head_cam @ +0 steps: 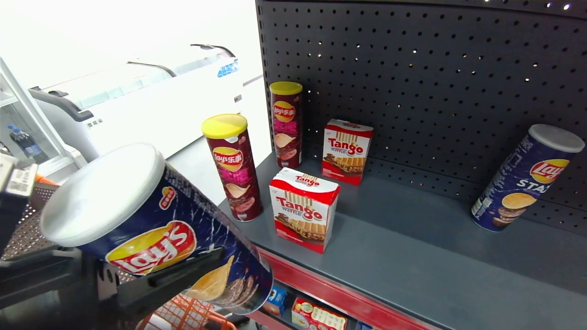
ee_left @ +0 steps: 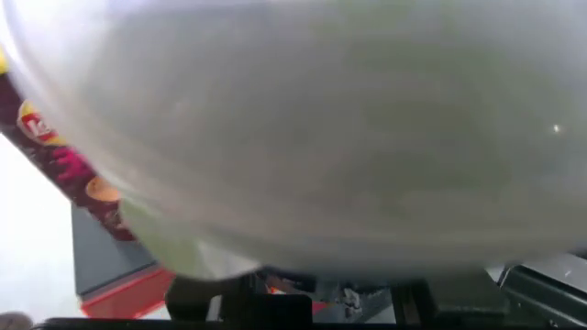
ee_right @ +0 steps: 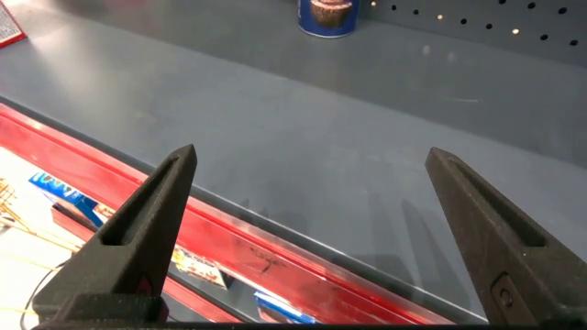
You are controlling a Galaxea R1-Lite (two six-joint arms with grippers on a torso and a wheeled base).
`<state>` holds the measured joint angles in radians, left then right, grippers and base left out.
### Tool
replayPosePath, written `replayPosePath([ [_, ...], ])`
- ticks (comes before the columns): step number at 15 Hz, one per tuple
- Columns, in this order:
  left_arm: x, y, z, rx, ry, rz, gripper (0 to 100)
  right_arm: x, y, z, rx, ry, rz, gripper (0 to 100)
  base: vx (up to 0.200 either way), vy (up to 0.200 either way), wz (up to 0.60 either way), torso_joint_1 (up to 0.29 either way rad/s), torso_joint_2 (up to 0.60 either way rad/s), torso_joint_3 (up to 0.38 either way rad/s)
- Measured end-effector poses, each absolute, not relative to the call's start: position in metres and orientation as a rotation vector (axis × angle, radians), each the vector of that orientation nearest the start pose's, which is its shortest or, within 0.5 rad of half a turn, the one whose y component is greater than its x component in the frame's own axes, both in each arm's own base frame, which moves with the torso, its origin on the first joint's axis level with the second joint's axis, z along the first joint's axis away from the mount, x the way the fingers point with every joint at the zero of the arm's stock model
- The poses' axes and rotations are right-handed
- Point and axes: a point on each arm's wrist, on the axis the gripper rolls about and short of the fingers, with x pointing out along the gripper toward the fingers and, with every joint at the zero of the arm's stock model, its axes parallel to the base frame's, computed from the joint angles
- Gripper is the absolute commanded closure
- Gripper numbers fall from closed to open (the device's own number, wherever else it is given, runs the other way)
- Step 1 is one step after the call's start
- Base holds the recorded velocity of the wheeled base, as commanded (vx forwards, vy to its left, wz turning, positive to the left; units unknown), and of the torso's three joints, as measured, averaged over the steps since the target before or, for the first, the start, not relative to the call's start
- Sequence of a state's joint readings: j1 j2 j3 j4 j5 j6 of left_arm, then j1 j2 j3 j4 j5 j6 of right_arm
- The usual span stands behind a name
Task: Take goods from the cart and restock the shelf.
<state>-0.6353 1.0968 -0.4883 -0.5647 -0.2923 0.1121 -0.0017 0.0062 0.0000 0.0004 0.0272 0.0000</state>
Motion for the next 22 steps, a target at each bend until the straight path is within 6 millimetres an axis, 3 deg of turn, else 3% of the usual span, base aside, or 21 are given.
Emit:
replayPosePath([
  [5, 0.133, -0.107, 0.215, 0.113, 0.029, -0.962, 100, -0.022, 0.001, 0.076, 0.000, 0.006, 0.026, 0, 0.000, 0.000, 0.00, 0.000, 0.00, 0.000],
  [15, 0.137, -0.113, 0.211, 0.125, 0.049, -1.046, 100, -0.022, 0.001, 0.076, 0.000, 0.006, 0.026, 0, 0.000, 0.000, 0.00, 0.000, 0.00, 0.000],
  [22, 0.137, -0.117, 0.210, 0.125, 0.051, -1.108, 100, -0.022, 0.001, 0.076, 0.000, 0.006, 0.026, 0, 0.000, 0.000, -0.60, 0.002, 0.00, 0.002],
])
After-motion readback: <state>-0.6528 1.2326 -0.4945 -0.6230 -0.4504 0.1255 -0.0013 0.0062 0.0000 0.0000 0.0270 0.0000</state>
